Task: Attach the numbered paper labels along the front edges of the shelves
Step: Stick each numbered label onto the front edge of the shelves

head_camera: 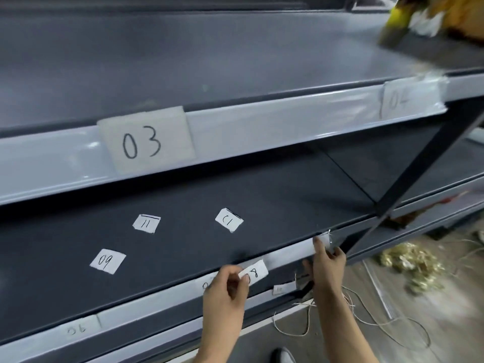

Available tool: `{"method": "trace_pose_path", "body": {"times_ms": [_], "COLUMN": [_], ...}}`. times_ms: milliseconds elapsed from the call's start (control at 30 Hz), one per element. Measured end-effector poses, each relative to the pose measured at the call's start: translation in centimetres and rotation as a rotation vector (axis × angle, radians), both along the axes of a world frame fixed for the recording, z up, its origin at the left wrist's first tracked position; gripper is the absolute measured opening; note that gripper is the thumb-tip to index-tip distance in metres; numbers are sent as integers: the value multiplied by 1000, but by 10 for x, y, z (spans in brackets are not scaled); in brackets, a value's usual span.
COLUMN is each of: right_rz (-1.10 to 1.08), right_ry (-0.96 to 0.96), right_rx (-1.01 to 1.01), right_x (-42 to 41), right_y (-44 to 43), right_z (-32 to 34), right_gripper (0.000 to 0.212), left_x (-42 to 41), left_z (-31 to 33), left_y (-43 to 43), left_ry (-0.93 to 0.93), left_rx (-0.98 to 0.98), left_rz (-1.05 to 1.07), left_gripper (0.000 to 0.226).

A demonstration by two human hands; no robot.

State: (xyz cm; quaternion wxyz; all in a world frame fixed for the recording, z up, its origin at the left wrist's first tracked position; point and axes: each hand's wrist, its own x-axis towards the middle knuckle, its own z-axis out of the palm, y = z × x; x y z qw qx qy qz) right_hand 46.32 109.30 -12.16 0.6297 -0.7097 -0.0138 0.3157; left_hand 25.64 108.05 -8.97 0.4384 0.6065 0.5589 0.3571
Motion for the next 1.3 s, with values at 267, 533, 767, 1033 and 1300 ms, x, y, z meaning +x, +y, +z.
{"method": "trace_pose_path", "body": {"times_ms": [267, 533, 767, 1033, 1300], "right_rz": [100, 257, 319, 366, 414], "right_ry": [-68, -69, -42, 28, 30], "right_rx": [10, 39, 71, 129, 117], "right_x": [15, 35, 43, 42, 46], "right_y": [3, -6, -6, -1, 2], "right_z": [-7, -14, -19, -22, -21], "right_gripper": [73, 75, 67, 51, 45], "left_x": [102, 150, 161, 165, 162], "left_z": [12, -2, -12, -11, -6], "left_y": [35, 41, 39, 35, 39], "left_ry": [103, 227, 264, 159, 250], "left_rx": [129, 172, 163, 108, 105], "left_rz": [-82, -26, 28, 136, 97], "left_gripper": [9, 7, 15, 11, 13]}}
